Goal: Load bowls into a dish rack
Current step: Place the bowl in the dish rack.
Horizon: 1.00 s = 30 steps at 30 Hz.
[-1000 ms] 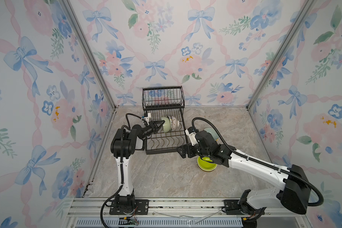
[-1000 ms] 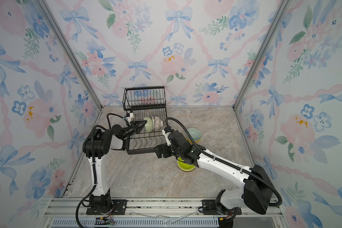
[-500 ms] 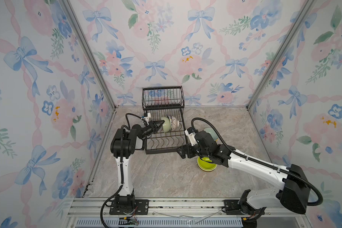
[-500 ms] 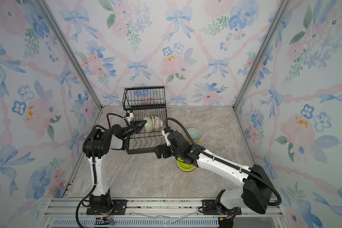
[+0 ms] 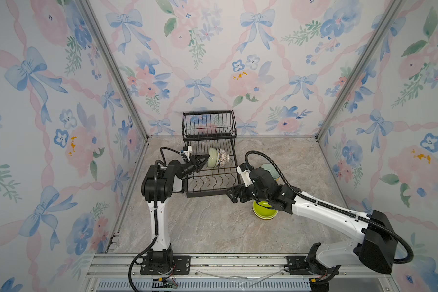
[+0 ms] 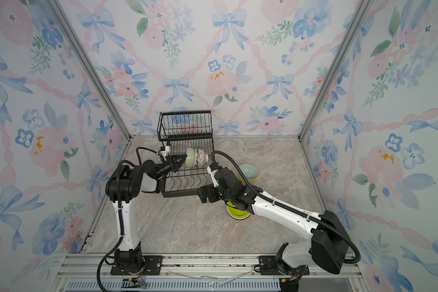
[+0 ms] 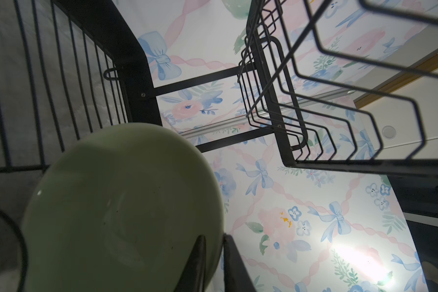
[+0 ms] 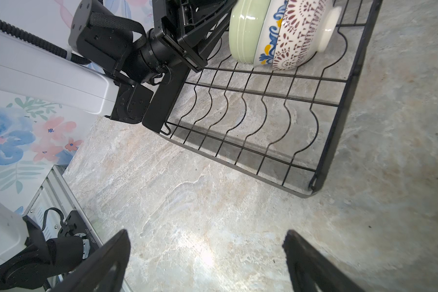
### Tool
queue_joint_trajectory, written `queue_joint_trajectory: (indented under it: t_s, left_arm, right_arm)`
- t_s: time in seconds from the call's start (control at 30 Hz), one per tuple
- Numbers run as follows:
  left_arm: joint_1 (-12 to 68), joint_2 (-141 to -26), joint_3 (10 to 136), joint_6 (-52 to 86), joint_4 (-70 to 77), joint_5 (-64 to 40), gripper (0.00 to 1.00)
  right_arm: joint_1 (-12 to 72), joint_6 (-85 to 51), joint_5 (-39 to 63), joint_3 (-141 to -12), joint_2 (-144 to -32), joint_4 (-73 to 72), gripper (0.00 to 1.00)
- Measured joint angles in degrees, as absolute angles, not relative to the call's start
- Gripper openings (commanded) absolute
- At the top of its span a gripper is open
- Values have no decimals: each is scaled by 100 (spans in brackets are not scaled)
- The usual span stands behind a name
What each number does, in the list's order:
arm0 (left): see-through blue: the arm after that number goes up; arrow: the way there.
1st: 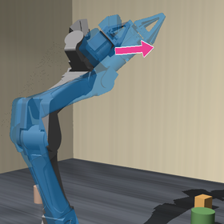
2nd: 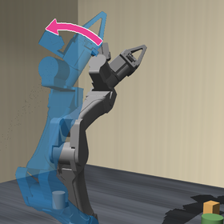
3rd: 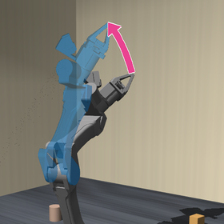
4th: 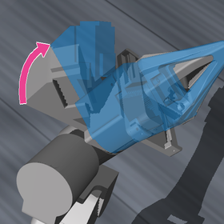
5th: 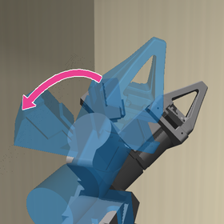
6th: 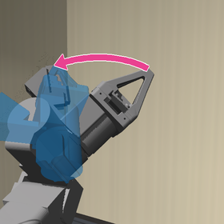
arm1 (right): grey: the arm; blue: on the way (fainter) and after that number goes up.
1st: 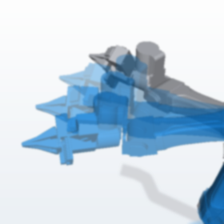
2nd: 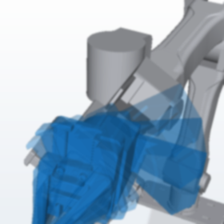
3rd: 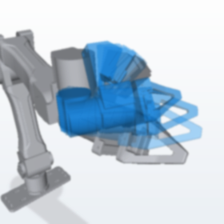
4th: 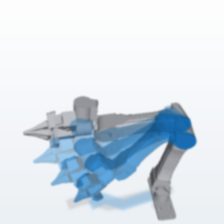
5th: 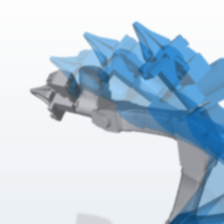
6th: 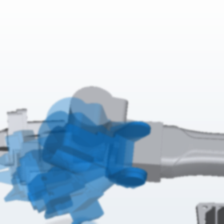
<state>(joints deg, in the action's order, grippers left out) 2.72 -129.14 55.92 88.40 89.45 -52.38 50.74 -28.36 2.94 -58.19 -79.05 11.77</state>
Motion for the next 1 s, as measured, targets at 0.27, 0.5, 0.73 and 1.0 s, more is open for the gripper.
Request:
queue_joint_trajectory:
  t_s: [0.27, 0.5, 0.73, 1.0]
  left_arm:
    - [220, -12752, 5443, 8831, 8643, -5013, 22]
    - [215, -12335, 5247, 8643, 8294, -4834, 37]
    - [198, -11594, 4901, 8173, 7699, -4635, 83]
    - [198, -10363, 4495, 7157, 6267, -4265, 98]
  right_arm:
    - [5074, -2836, 294, -5819, -7905, 1177, 96]
    - [5074, -2832, 292, -5817, -7929, 1179, 96]
    - [5074, -2738, -14, -5929, -7966, 1444, 96]
    - [5068, -2458, -810, -6084, -7961, 2018, 96]
